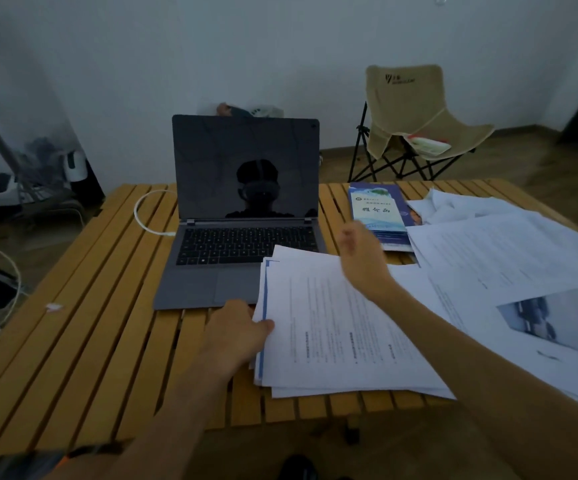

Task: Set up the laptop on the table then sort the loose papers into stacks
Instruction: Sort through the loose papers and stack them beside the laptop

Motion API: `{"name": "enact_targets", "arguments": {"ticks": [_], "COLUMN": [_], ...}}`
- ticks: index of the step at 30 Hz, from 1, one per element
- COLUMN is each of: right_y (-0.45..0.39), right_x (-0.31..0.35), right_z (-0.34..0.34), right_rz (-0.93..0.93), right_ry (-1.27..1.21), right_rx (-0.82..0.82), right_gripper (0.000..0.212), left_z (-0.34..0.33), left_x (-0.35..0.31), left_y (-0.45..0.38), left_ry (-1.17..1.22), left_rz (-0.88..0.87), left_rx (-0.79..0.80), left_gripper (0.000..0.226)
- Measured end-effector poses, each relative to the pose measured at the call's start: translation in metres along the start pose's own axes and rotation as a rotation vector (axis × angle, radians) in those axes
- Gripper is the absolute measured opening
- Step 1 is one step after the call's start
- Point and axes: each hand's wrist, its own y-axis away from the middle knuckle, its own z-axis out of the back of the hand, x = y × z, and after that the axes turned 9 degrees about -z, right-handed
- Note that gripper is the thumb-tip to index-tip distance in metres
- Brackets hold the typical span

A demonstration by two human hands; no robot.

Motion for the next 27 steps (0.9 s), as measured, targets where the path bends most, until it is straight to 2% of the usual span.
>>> {"name": "enact_targets", "arguments": {"ticks": [3,7,11,18,20,22,23,25,27], "right_y": [0.019,0.046,0.045,0.053,0.063,0.082,0.096,0.127,0.143], "right_x": [-0.046,-0.076,-0.076,-0.083,-0.070,-0.048,-0.032,0.005,0.039], "right_z": [0.066,0.096,0.095,0.102,0.098,0.086,0.074,0.038,-0.008], "right_rz": [-0.325,-0.523,-0.524,-0.489,-0.422,-0.261,-0.168,-0.048,0.056], "right_ry": [0.093,0.095,0.047,0.141,0.218,0.276,0.278,0.193,0.117], "right_rx": [-0.168,-0.119,-0.047,-0.019,-0.099,-0.165,-0.108,0.164,0.404], "right_gripper": [0.020,0.027,0.026,0.026,0.020,0.013,0.012,0.013,0.012], "left_z": [-0.002,-0.012,-0.006,0.000,-0.002,0.000,0.005,0.025,0.053], "left_x": [-0.002,-0.011,-0.005,-0.004,-0.005,-0.005,-0.004,-0.003,0.002], "left_y": [-0.001,0.000,0.001,0.008,0.008,0.006,0.003,-0.001,-0.005], "left_ry": [-0.016,-0.097,-0.194,-0.285,-0.218,-0.210,-0.197,-0.072,0.052], "left_rz": [-0.010,-0.041,-0.052,-0.156,-0.154,-0.139,-0.122,-0.055,-0.008], "left_rx": [-0.082,-0.020,0.013,0.085,0.068,0.020,-0.025,-0.148,-0.310], "left_gripper": [0.027,0.032,0.033,0.010,0.012,0.011,0.010,0.005,0.018]}}
